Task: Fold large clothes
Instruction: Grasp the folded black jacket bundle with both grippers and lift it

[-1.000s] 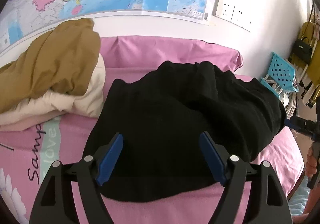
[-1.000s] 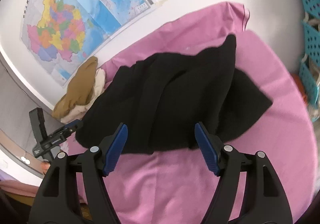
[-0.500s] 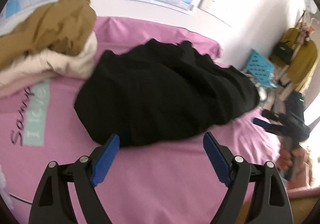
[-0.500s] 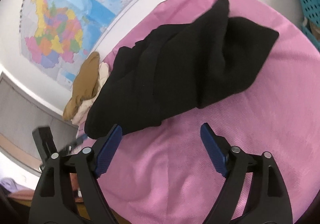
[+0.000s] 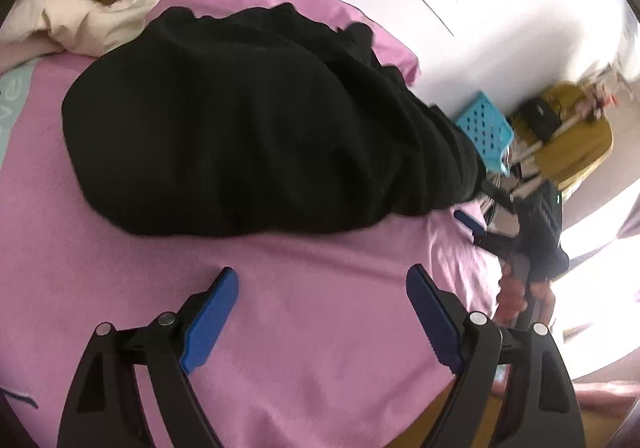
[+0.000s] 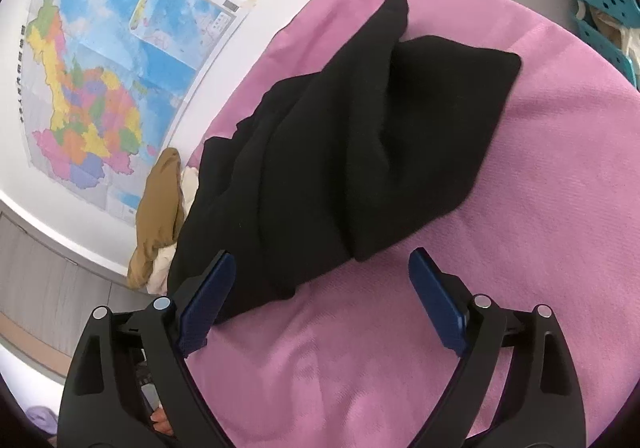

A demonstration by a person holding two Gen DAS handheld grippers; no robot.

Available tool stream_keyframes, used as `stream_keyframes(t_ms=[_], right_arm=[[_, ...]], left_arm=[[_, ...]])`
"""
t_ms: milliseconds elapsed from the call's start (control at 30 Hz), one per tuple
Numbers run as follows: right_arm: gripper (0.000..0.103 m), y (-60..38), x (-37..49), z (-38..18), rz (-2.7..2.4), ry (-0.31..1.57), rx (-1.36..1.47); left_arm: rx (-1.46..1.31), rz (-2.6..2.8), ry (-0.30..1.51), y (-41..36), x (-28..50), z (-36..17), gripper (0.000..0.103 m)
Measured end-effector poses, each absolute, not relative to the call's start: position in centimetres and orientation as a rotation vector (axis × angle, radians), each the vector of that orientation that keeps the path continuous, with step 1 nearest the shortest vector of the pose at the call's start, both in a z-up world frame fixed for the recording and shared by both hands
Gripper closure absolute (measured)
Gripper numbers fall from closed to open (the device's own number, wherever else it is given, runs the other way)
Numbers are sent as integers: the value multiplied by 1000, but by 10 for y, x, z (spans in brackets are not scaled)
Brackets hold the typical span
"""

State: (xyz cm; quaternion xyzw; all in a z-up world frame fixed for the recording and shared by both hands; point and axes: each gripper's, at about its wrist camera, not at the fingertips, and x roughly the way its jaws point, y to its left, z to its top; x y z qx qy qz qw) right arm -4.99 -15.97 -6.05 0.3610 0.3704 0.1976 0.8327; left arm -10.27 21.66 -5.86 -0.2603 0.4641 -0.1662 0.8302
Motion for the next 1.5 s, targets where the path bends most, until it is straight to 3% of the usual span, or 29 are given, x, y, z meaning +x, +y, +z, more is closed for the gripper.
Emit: stream_keyframes(t_ms=[267,400,1167,1200,1267,1333,1400,1467,1500], right_arm=[[13,-153,-35,-59,391,785,768],[9,-147,-27,-57,377,784,766],[4,-122,23,-51,291,760,783],[5,-122,23,-51,294,756,782],[17,-123,25,-52,298,763,773],[44,-128,26,-57,341,765,817],[45,-130,29,-62,375,778,833],[37,-128,32,-59,408,780,822],[29,-127,34,-57,422,783,827]], left_arm=[[-785,-301,947,239,-79,-64,20],[-877,-227,903,252,-81,-60,25],[-709,-168,905,243,-24,-54,22],[-693,-166,904,242,-22,-53,22],[-679,-157,901,242,-18,-53,24],[-664,-137,905,243,-16,-53,37],[-668,-148,906,245,-15,-54,38],[-659,-158,905,245,-15,-54,37],[-662,-175,904,245,-14,-54,29]])
